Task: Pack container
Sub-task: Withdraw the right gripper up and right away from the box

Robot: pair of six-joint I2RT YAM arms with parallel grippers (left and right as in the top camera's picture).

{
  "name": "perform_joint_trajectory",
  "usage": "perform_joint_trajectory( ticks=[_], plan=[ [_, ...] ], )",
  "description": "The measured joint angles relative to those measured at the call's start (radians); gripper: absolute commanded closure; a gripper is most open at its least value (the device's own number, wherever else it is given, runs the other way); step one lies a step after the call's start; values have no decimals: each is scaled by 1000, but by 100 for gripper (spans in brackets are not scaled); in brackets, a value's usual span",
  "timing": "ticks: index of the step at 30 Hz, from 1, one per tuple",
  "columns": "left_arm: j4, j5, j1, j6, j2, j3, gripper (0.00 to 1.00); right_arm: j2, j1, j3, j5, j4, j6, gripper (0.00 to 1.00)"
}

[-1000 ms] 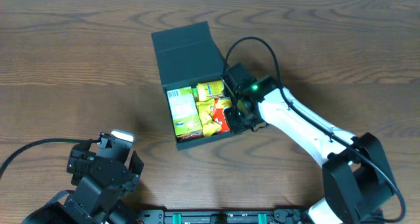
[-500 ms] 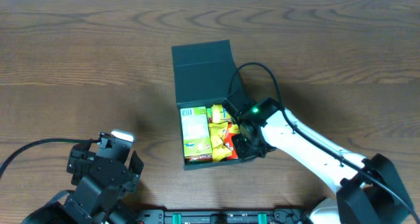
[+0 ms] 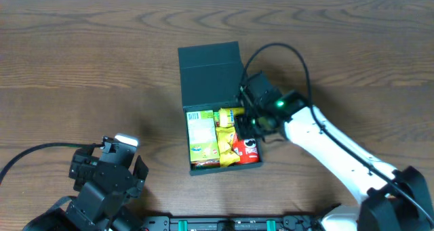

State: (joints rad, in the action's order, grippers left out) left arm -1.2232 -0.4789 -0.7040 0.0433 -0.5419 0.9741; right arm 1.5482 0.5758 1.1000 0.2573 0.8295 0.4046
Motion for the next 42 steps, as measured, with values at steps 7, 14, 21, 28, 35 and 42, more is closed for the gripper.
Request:
perform_joint_trajectory(
  ticks=[7,14,21,28,35,42],
  plan=[
    [0,0,0,0,0,0,5,-39,-127,109,70,-28,-4,99],
    [0,0,0,0,0,0,5,-41,-338,117,113,-37,-38,99],
    [0,0,0,0,0,0,5,23,-563,117,358,-64,-101,99],
    [0,0,0,0,0,0,5,215,-624,117,701,-123,-217,100],
    [0,0,0,0,0,0,5,381,-624,117,956,-291,-253,99],
    [0,0,0,0,0,0,5,476,-624,117,1017,-430,-164,99]
  ],
)
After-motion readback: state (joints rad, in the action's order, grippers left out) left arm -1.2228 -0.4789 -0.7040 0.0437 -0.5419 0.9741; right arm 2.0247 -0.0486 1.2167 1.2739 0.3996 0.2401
